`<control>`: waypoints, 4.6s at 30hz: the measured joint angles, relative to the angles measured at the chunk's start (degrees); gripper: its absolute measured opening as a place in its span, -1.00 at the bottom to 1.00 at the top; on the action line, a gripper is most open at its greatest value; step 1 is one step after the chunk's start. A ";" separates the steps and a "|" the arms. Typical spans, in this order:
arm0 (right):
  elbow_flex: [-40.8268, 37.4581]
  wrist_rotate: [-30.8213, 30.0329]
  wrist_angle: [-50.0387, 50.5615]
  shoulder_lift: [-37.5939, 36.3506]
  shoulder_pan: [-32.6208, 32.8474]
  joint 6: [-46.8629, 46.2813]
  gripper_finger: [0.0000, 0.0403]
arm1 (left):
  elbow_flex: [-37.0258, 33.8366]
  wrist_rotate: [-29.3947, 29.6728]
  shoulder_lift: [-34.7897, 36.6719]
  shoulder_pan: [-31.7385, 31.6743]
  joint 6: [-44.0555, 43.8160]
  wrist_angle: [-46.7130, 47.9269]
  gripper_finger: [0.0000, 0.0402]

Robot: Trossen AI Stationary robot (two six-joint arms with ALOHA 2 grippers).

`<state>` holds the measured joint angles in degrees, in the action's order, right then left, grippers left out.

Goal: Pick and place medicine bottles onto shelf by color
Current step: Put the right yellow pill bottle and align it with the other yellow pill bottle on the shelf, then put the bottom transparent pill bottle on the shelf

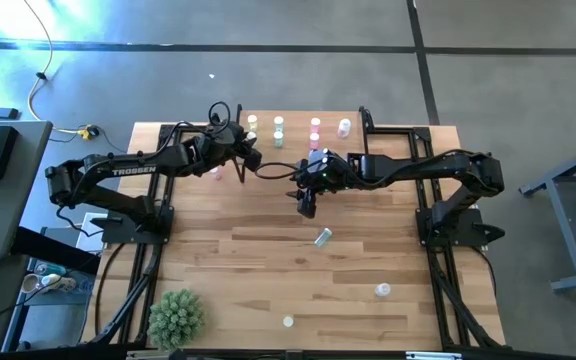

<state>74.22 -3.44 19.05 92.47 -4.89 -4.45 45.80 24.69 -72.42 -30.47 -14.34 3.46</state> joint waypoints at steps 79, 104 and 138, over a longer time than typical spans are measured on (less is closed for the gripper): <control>-17.50 -4.13 26.23 -14.32 8.51 -20.64 0.03 | -13.46 -19.98 11.78 22.59 4.91 -19.24 0.01; -19.36 -3.41 36.60 -15.06 45.69 -42.69 0.03 | -14.91 -19.65 11.78 24.23 3.97 -19.98 0.01; -19.34 -22.10 32.94 -6.97 67.56 -70.38 0.03 | -14.91 -19.30 11.78 24.20 3.99 -20.06 0.01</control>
<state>54.87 -25.54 51.99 85.49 62.67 -74.83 30.89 5.39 -60.64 -6.26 -10.35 -16.60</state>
